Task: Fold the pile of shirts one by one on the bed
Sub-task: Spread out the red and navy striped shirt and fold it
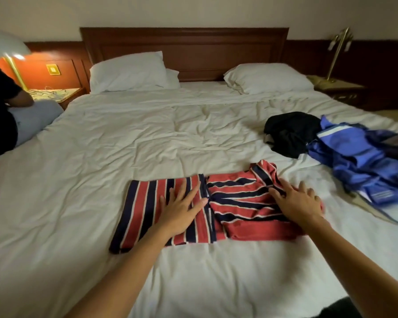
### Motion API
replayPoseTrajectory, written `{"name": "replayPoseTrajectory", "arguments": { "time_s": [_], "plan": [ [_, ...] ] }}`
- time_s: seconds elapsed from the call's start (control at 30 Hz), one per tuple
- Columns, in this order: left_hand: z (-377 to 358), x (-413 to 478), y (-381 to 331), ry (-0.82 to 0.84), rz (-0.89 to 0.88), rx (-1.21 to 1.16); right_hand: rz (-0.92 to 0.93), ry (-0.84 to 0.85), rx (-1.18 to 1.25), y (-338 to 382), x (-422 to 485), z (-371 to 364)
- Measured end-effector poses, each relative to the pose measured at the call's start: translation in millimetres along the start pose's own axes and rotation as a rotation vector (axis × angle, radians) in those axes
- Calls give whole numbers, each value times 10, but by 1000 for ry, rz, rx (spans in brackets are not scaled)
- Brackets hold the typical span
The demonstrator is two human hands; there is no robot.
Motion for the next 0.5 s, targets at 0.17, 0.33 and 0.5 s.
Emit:
{"name": "replayPoseTrajectory", "arguments": {
  "time_s": [0.17,0.33,0.5],
  "plan": [
    [-321,213,-461,80,-38,227,8,26,63,56,88,-48],
    [-386,252,-400,79,-37,304,113,22,104,304,188,-117],
    [-386,248,-402,82,-48,261,190,-44,210,377,220,-51]
  ]
}}
Point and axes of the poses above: each hand's wrist, its own x-axis towards the middle knuckle, its own z-axis out of the back of the hand, y = z × x, the point moved 10 cm from there along x, towards the middle knuckle, and after that the axes turned 3 degrees about -x, right-handed, at the moved point
